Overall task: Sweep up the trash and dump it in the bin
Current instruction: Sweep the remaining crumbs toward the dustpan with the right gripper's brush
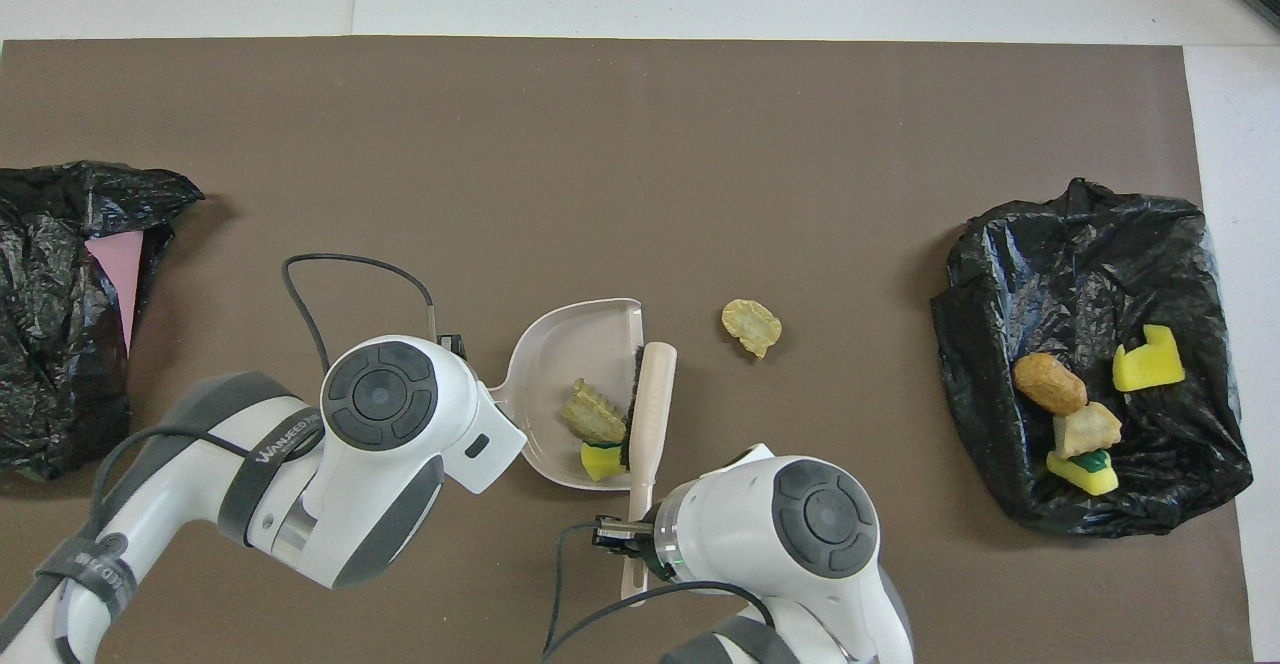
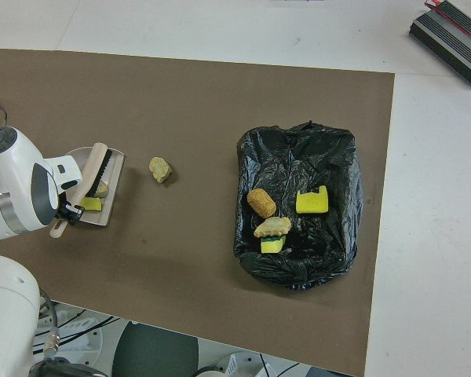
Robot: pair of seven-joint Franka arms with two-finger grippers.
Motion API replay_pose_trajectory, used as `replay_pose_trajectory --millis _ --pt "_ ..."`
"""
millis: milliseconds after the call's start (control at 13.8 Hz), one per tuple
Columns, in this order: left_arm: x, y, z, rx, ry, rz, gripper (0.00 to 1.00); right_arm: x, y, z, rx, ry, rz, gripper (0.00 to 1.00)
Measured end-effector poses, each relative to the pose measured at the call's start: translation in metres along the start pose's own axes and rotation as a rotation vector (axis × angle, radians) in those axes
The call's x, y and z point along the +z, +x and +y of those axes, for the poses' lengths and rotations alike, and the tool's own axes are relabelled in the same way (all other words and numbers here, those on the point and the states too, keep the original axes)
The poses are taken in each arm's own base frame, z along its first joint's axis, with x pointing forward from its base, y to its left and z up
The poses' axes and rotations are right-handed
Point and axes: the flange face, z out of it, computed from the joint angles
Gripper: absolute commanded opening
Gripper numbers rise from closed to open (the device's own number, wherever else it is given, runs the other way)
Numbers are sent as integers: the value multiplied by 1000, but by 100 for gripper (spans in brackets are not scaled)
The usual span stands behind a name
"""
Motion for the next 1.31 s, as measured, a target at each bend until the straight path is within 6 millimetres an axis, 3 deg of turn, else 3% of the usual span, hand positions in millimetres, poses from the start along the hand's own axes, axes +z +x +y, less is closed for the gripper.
replay_pose_trajectory --millis 145,363,508,653,798,943,1088,1306 --pt "0 0 0 -8 0 0 0 -2 36 33 -19 -89 10 0" --pt "0 0 0 -40 -1 0 0 -1 80 100 -58 -209 10 0" --pt "0 1 1 -75 -1 0 0 4 97 138 -77 -228 -20 0" --pt "1 1 1 -86 -1 -1 0 17 102 154 -100 -233 -63 0" --pt "1 1 1 -86 -2 -1 0 38 101 144 -127 -238 -100 0" --pt "1 1 2 -87 -3 -2 0 53 90 114 -171 -223 -121 0" --pt "1 1 2 -90 -5 -4 0 56 73 77 -173 -134 -148 0" --pt "2 1 2 -93 -8 -6 0 55 56 38 -157 -3 -170 0"
